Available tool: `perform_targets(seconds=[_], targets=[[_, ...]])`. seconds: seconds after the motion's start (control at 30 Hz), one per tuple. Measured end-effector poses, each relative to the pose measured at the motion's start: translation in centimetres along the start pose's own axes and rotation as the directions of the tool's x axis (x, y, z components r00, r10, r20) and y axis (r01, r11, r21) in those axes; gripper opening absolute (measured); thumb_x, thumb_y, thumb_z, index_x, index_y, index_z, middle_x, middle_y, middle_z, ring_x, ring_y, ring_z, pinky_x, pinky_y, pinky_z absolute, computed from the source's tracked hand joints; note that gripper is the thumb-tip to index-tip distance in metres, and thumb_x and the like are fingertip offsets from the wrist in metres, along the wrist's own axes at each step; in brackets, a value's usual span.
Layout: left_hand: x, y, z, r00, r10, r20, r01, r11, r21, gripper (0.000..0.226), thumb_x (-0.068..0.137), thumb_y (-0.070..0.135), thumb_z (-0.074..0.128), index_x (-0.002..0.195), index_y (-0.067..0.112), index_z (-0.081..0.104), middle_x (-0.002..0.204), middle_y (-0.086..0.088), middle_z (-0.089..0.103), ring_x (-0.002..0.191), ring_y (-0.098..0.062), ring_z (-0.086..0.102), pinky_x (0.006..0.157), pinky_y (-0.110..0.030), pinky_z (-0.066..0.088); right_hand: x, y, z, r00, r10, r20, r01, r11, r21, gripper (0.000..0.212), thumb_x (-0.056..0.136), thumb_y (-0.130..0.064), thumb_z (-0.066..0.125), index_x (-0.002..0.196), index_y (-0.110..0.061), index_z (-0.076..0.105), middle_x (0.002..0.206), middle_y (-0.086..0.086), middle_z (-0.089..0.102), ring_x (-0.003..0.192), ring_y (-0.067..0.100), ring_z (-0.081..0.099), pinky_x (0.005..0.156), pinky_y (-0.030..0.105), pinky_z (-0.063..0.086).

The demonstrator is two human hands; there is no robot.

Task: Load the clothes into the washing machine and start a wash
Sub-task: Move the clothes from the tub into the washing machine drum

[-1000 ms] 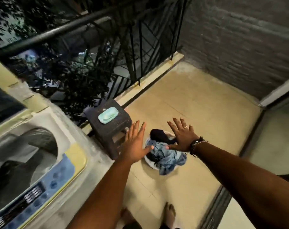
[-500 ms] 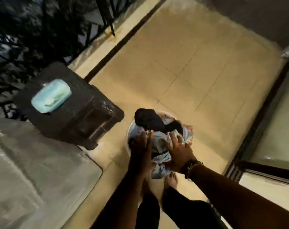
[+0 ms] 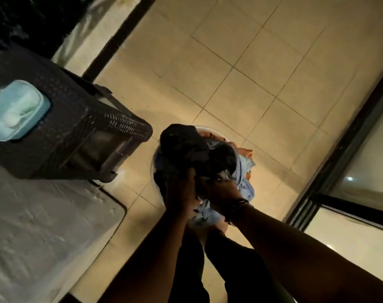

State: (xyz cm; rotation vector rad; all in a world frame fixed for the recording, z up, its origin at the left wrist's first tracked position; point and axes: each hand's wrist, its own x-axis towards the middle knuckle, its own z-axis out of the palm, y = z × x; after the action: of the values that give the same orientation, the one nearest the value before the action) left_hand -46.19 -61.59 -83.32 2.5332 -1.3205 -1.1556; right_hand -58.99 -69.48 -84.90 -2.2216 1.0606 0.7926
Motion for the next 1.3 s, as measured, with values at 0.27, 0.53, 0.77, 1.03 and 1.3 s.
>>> perform_targets(seconds=[0.27,0.53,0.77,1.03,1.3], targets=[[-4.1,2.5,-8.5,0.985,0.133,0.113,-0.145,0.984,0.101,0.091,0.067,0.061,0.078,0.143,0.027,0.041,0.139,-0.007,0.055,0.134,-0.033,0.047,0.11,-0.05,0.039,-7.0,-2.2,-9.5,0.989,-0.147,-0.01,0.148,0.989,0.032,0.036,0.096,-0.035,0.056,0.131,-0.044,0.051,0.114,-0.003,0.067,0.101,0.025,0.064,0.077,0.039,0.058],[-8.1,5.3,-15.0,0.977,0.191,-0.1,-0.185,0.981,0.064,0.071,0.064,0.073,0.074,0.114,0.022,0.066,0.113,-0.001,0.071,0.108,-0.021,0.066,0.087,-0.029,0.049,-11.6,-3.1,-17.3,0.975,-0.199,-0.096,0.191,0.978,-0.081,0.048,0.095,-0.027,0.054,0.139,-0.045,0.049,0.109,-0.009,0.067,0.089,0.02,0.066,0.073,0.032,0.057],[-12.1,8.3,-19.2,0.947,0.315,-0.054,-0.319,0.946,-0.066,0.057,0.077,0.065,0.069,0.119,0.027,0.067,0.114,0.003,0.073,0.109,-0.02,0.066,0.089,-0.031,0.051,-16.6,-2.8,-21.3,0.943,-0.292,-0.156,0.292,0.956,-0.026,0.037,0.09,-0.031,0.062,0.128,-0.033,0.062,0.144,0.007,0.046,0.11,0.031,0.061,0.089,0.037,0.052],[-18.2,11.2,-24.0,0.934,0.356,-0.022,-0.339,0.87,-0.357,0.093,0.041,0.075,0.087,0.12,0.038,0.054,0.115,0.019,0.065,0.106,-0.004,0.063,0.093,-0.031,0.053,-24.4,-4.6,-25.7,0.936,-0.045,-0.348,0.172,0.923,0.344,0.018,0.078,-0.04,0.046,0.087,-0.03,0.057,0.089,0.003,0.07,0.085,0.029,0.065,0.077,0.041,0.053],[-23.8,15.0,-27.9,0.914,0.305,-0.269,-0.407,0.666,-0.626,0.083,0.06,0.021,0.088,0.132,0.035,0.05,0.124,0.01,0.066,0.117,-0.008,0.062,0.104,-0.041,0.051,-30.8,-9.9,-30.7,0.913,0.05,-0.406,0.401,0.081,0.912,0.024,0.076,-0.005,0.062,0.099,0.002,0.062,0.089,0.015,0.061,0.081,0.023,0.056,0.076,0.033,0.047]])
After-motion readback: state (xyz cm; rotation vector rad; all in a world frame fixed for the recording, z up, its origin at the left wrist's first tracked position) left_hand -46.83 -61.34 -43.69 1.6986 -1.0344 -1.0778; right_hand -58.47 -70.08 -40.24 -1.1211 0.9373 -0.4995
